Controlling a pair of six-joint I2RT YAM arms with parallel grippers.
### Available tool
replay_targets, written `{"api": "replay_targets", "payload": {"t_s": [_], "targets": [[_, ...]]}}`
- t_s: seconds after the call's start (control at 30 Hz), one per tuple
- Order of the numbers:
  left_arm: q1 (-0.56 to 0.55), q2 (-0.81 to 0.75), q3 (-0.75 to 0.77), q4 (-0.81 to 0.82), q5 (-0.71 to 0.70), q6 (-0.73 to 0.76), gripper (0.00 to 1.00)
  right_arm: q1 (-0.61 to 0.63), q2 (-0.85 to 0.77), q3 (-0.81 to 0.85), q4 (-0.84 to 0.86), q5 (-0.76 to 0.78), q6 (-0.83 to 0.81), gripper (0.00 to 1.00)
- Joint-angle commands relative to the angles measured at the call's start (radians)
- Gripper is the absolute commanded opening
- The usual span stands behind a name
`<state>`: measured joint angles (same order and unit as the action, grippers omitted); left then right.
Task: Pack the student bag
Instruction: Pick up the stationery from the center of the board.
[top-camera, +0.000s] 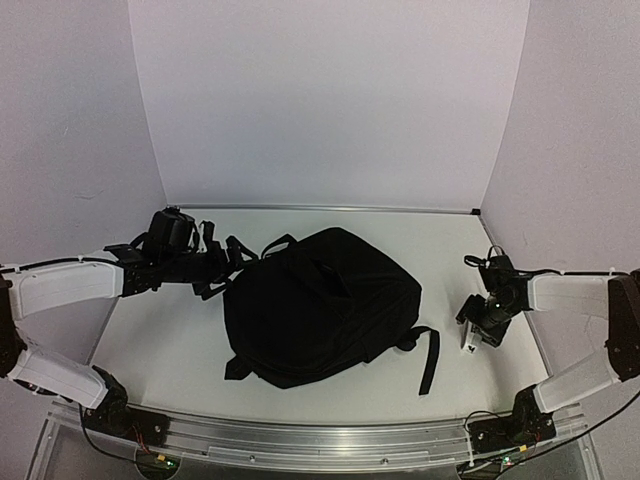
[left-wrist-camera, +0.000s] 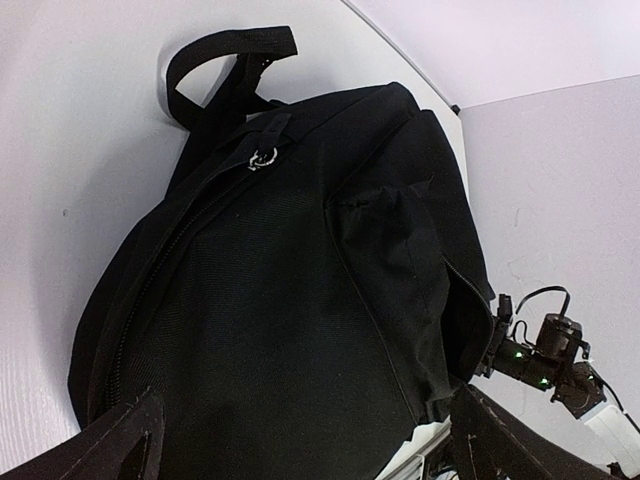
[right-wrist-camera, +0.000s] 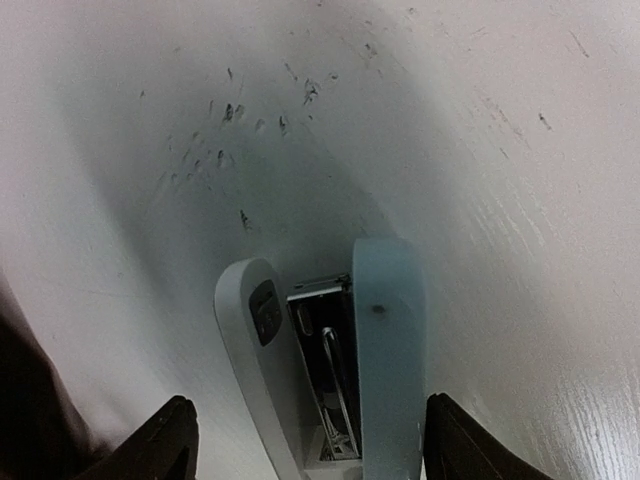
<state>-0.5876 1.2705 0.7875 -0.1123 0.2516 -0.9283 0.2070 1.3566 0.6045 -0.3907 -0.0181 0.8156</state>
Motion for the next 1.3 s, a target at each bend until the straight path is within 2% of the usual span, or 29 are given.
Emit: {"api": "replay_targets", "payload": {"t_s": [0.0, 0.07, 0.33, 0.5, 0.63, 0.73, 0.83, 1.03, 1.27], "targets": [[0.009, -0.029, -0.006, 0.036, 0.015, -0.011, 1.00, -0.004, 0.051, 0.038, 0.020, -0.055, -0.049, 0.71], [0.009, -0.029, -0.003, 0.035, 0.017, -0.014, 1.00, -0.002, 0.062, 0.038, 0.022, -0.063, -0.058, 0.67], [0.009, -0.031, 0.020, -0.013, 0.014, 0.008, 1.00, -0.002, 0.019, 0.040, 0.021, -0.061, -0.062, 0.40], [0.009, -0.010, 0.070, -0.047, 0.069, 0.066, 0.98, 0.002, -0.041, 0.075, -0.016, -0.083, -0.100, 0.36], [0.008, 0.014, 0.124, -0.042, 0.166, 0.111, 0.96, 0.023, -0.134, 0.148, -0.072, -0.091, -0.155, 0.36], [0.006, 0.029, 0.160, -0.005, 0.269, 0.123, 0.96, 0.060, -0.208, 0.223, -0.080, -0.155, -0.207, 0.35], [-0.003, 0.057, 0.207, 0.007, 0.362, 0.137, 0.96, 0.148, -0.234, 0.320, -0.082, -0.197, -0.253, 0.34], [-0.060, 0.132, 0.301, 0.011, 0.514, 0.164, 0.96, 0.429, -0.162, 0.480, -0.055, -0.147, -0.333, 0.32], [-0.125, 0.180, 0.360, 0.017, 0.568, 0.175, 0.98, 0.703, 0.016, 0.615, -0.017, -0.066, -0.405, 0.31]]}}
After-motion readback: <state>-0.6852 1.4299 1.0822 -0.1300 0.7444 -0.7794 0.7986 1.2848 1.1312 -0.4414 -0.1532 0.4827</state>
